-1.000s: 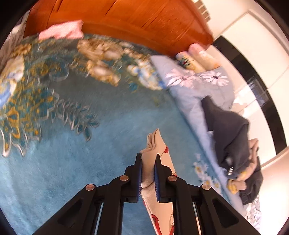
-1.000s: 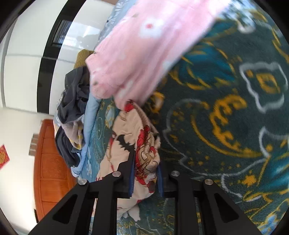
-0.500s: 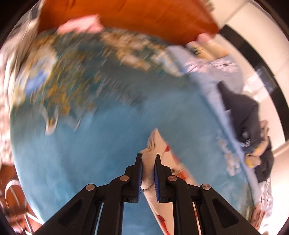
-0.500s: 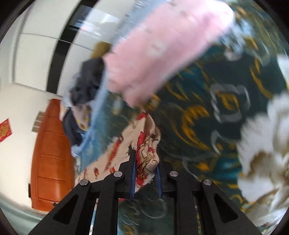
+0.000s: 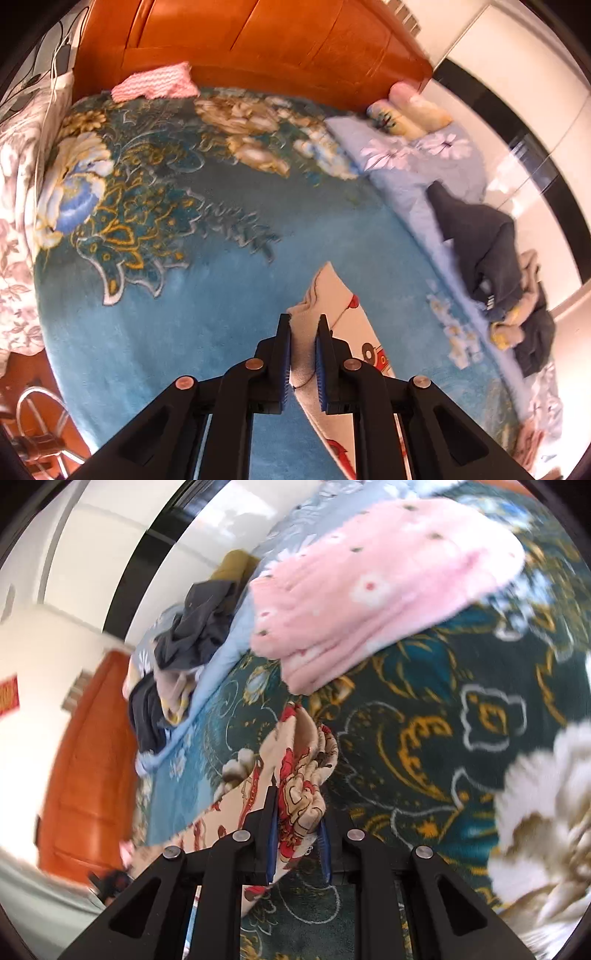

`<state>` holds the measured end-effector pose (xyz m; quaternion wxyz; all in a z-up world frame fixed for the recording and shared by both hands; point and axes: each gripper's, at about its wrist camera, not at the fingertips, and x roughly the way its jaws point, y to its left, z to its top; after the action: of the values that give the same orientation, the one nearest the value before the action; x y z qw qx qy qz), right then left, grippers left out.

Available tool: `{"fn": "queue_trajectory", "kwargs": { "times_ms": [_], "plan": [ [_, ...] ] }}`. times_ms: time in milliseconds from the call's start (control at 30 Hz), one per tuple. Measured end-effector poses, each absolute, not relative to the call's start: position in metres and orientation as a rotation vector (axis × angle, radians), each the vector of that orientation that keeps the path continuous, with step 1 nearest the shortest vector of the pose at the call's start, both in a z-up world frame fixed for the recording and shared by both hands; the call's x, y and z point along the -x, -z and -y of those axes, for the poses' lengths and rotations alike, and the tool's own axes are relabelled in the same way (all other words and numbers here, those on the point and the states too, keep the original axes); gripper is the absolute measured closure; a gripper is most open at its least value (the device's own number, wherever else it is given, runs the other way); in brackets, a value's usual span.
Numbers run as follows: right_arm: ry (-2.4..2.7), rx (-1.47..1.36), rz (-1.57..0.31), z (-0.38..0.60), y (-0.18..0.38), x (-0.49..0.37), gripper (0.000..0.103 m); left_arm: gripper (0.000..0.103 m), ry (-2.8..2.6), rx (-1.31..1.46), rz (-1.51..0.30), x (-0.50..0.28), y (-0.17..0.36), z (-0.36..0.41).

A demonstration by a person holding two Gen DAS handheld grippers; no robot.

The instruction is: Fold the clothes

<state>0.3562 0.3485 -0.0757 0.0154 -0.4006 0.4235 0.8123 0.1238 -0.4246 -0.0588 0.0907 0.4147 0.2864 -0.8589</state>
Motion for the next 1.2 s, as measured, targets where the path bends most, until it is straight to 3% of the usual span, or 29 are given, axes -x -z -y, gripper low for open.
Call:
{"fn": "queue_trajectory", "kwargs": {
  "times_ms": [233, 467, 567, 767, 867, 1033, 1200],
  "plan": [
    [-2.424, 1.293, -1.305, -0.364, 0.093, -0.362, 0.082, 0.090, 2.353, -1.322, -1.045, -0.140, 0.115, 0.447],
    [-2.408, 1.281, -1.193, -0.377, 0.079, -0.371, 0.076, 0.087, 2.340, -1.366, -1.015, -0.127, 0.104, 0.447],
    [-2.478, 1.243, -1.077, -0.374, 0.058, -0.367, 0.076, 0.076, 2.326, -1.362, -1.022, -0.134, 0.100, 0.452],
    [-2.730, 1.471, -0.876, -0.304, 0.054, -0.302, 0.073, 0.069, 2.412, -1.280, -0.946, -0.163, 0.061, 0.441],
    [-2.847, 1.645, -0.721, -0.253, 0.063, -0.259, 0.073, 0.056, 2.534, -1.244, -0.959, -0.190, 0.041, 0.405],
    [-3.004, 1.908, -0.453, -0.173, 0.076, -0.205, 0.073, 0.055, 2.774, -1.494, -0.869, -0.211, 0.051, 0.283],
    [-3.072, 2.066, -0.177, -0.128, 0.088, -0.182, 0.073, 0.055, 2.963, -1.727, -0.610, -0.232, 0.066, 0.170]
  ]
}}
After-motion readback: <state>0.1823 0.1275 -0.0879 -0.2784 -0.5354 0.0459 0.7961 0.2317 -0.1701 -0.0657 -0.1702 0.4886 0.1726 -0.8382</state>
